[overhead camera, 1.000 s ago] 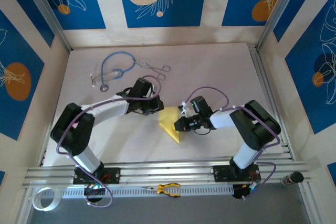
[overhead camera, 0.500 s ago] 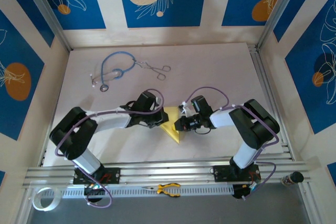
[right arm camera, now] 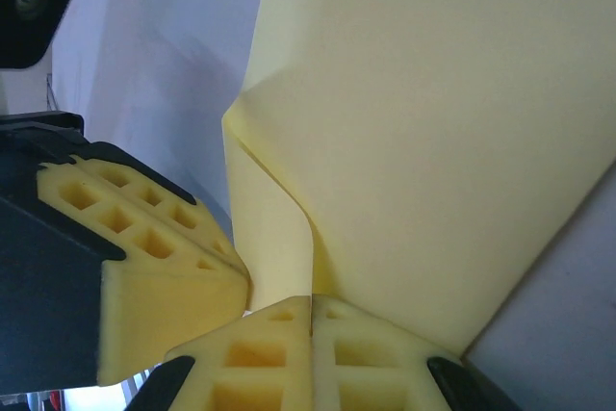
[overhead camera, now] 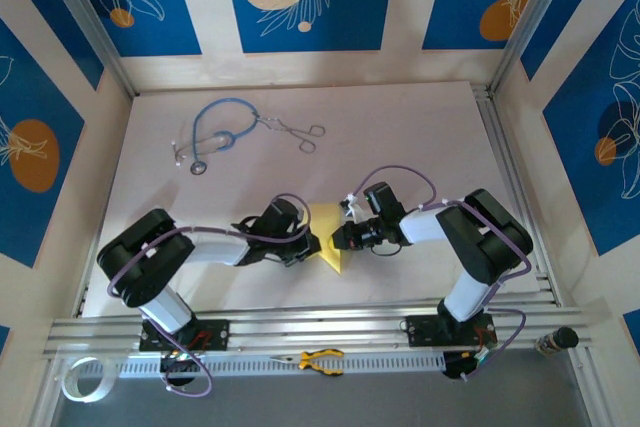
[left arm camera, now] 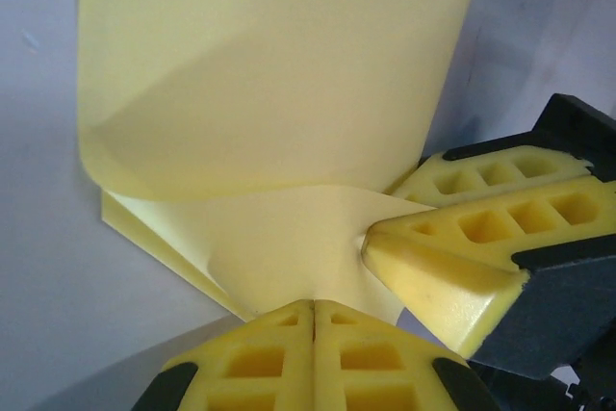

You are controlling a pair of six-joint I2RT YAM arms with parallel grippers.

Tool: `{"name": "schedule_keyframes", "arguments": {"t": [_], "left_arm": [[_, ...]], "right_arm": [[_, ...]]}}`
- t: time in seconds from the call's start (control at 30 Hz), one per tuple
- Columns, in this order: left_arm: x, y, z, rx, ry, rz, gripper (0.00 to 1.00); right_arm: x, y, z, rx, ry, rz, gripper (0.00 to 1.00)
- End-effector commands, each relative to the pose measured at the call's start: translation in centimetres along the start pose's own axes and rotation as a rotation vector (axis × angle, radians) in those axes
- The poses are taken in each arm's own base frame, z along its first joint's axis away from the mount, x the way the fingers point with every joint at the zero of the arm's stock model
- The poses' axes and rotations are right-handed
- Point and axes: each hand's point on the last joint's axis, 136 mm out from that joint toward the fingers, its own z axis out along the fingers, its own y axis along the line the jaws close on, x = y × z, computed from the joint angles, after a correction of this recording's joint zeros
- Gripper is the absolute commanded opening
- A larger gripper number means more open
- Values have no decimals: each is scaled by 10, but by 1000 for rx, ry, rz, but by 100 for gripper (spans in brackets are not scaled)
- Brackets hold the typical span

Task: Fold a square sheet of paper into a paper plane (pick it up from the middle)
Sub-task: Third fold the triangle at the center of the table.

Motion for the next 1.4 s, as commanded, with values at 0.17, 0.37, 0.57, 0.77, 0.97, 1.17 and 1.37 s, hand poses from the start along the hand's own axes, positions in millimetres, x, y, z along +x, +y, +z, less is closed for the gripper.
{"name": "schedule_keyframes", "arguments": {"t": [0.17, 0.37, 0.57, 0.77, 0.97, 1.17, 1.37], "left_arm": [[-10, -27, -7, 94, -68, 25, 10], [-8, -15, -1, 47, -50, 14, 11], [-5, 10, 5, -15, -50, -10, 10], [-1, 31, 8, -90, -36, -6, 10], [1, 35, 8, -115, -29, -6, 10], [1, 33, 10, -119, -14, 8, 8], [1, 33, 13, -117, -4, 11, 7]], "right_arm": [[-7, -17, 1, 82, -41, -28, 2], [-8, -17, 2, 80, -39, -26, 2], [-7, -17, 3, 77, -38, -27, 2], [-10, -11, 2, 60, -38, -33, 3], [-17, 0, -2, 46, -43, -51, 5], [-32, 27, -21, 21, -79, -67, 21], [-30, 32, -50, 79, -114, -14, 32]]}}
